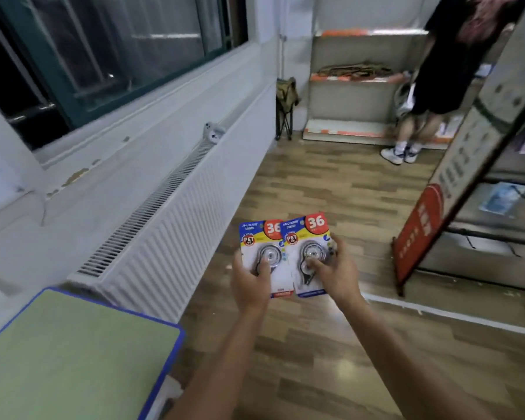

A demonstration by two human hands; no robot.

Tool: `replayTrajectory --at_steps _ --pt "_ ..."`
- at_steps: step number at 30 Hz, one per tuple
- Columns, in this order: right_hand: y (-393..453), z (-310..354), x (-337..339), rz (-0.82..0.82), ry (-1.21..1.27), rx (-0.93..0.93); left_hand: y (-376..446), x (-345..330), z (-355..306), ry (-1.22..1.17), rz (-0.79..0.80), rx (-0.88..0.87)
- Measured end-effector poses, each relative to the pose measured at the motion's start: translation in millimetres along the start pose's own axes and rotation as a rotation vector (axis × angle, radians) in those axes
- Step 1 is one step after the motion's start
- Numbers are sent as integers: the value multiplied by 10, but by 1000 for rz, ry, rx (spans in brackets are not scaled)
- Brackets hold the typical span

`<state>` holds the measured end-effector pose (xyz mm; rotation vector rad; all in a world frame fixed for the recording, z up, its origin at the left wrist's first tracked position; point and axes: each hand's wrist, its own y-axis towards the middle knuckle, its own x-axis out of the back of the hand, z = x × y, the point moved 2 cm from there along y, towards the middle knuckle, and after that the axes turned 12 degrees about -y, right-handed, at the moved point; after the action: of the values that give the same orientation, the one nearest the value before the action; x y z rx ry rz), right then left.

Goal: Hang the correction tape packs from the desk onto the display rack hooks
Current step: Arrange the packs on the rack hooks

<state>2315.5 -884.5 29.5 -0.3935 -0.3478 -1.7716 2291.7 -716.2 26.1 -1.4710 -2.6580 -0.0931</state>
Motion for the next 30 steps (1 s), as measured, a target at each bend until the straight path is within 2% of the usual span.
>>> replayTrajectory --at_steps 6,11,17,30 --pt "19 -570 1551 -216 -46 -45 -850 -1294 -281 -45 181 -30" --pt "41 -994 2486 -350 -71 -103 -1352 -2186 -366 -58 332 -38" --pt "280 -1400 3174 -457 -72 -196 -1595 -3106 -476 -37 473 -45" --pt "1596 -2054 4513 -646 -94 -345 -1546 -5433 -735 -15 720 -50"
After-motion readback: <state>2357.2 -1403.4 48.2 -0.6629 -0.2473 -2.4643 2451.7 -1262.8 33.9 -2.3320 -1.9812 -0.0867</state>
